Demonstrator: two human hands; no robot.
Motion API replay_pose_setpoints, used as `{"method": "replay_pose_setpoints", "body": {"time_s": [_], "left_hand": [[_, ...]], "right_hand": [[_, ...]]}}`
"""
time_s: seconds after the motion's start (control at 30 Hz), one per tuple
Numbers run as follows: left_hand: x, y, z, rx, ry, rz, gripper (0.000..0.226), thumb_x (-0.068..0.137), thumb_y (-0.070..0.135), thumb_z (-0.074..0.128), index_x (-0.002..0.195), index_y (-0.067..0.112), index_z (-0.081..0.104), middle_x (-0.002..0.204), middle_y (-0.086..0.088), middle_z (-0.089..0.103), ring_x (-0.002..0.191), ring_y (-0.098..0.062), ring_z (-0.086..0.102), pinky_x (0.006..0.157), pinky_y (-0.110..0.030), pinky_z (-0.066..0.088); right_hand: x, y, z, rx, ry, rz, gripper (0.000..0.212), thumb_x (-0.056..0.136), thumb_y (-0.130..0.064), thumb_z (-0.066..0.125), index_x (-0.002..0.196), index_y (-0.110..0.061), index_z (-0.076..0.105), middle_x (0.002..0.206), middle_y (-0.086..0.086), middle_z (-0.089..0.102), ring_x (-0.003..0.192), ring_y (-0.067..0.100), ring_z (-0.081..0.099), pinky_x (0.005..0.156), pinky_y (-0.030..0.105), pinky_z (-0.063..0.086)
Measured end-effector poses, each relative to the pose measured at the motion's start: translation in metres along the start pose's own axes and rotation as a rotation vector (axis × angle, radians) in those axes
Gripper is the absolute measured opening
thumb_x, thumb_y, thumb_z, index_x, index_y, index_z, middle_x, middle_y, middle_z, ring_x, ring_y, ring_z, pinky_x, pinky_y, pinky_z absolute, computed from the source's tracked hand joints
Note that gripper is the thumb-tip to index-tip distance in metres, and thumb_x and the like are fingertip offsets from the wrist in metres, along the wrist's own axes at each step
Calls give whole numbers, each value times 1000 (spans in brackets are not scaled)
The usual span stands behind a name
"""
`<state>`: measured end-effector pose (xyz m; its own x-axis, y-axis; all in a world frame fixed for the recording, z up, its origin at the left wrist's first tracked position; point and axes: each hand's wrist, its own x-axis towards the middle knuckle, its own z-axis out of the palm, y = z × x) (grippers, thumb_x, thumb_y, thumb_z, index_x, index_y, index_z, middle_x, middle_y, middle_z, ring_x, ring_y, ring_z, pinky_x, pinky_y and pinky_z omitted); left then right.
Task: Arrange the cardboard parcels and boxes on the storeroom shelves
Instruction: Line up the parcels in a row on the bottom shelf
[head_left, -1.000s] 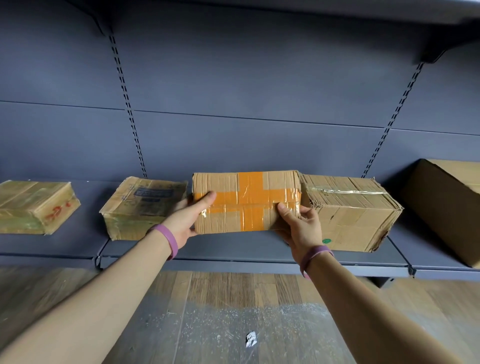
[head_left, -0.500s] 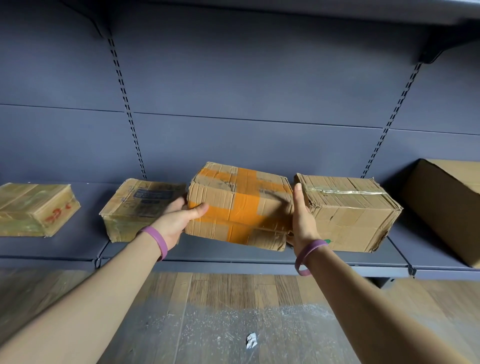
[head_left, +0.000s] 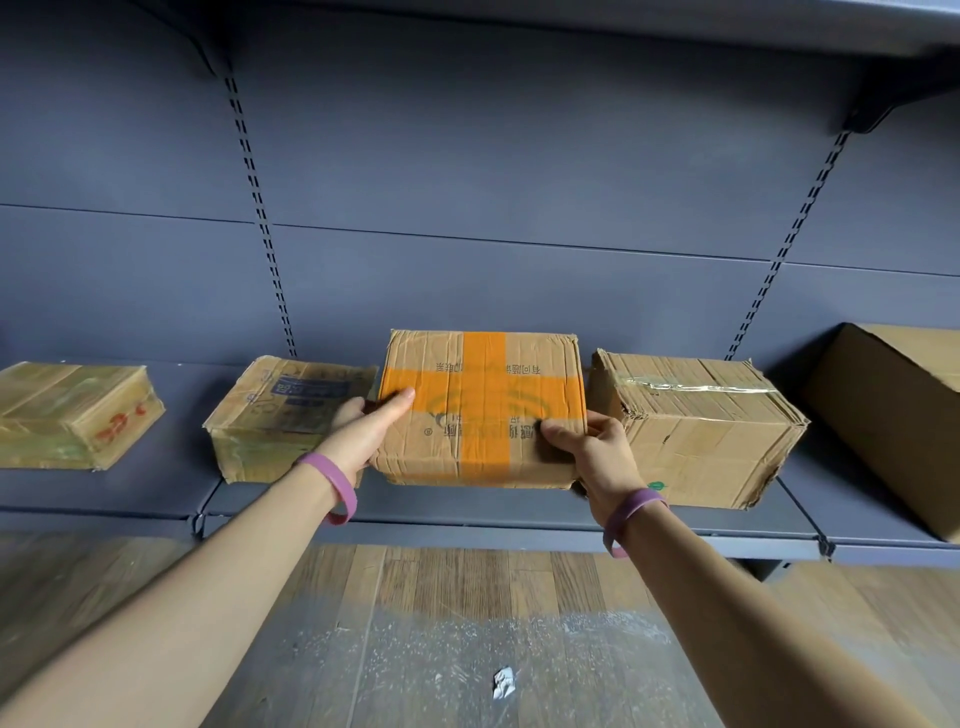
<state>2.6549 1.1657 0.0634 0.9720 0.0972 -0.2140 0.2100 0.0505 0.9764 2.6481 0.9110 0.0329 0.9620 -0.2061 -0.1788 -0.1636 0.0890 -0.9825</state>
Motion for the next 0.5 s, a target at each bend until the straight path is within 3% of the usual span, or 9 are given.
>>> {"method": "replay_pose_setpoints", "body": {"time_s": [0.07,0.17,0.3,0.43,0.5], "left_hand": [[3,-2,-2,57,7,23,47,92,41,68,127,15,50,133,-7,58,121,-28,52,100,-42,38],[5,-3,-9,103,-38,42,49,91,33,71,135,16,54,133,-2,62,128,-27,53,112,-50,37],[7,-5,-10,185,-103,51,60,88,20,75,142,15,49,137,-4,61,129,-26,53,112,-53,40],[8,-7,-6,280,-72,73,54,83,-4,74,129,14,51,129,-7,62,124,-28,56,105,-46,46],[10,-8,-5,307,-52,89,67,79,-7,77,135,12,48,135,-9,58,128,-29,53,109,-49,43]], "right_hand": [[-5,-4,2,7,-45,-6,95,53,-34,92,133,-9,48,118,13,69,101,30,71,81,42,59],[-13,-10,3,-50,-93,-19,83,73,-16,87,142,-15,40,124,10,65,110,29,65,96,51,54],[-25,-22,7,-101,15,-22,91,68,-62,70,140,-12,45,127,6,57,118,25,55,106,50,45],[-27,-30,6,-78,61,2,76,71,-82,59,112,-19,53,121,2,56,114,26,56,106,44,41],[-27,-31,4,-80,92,21,96,51,-96,55,113,-23,53,124,4,57,117,29,55,109,49,39]]}}
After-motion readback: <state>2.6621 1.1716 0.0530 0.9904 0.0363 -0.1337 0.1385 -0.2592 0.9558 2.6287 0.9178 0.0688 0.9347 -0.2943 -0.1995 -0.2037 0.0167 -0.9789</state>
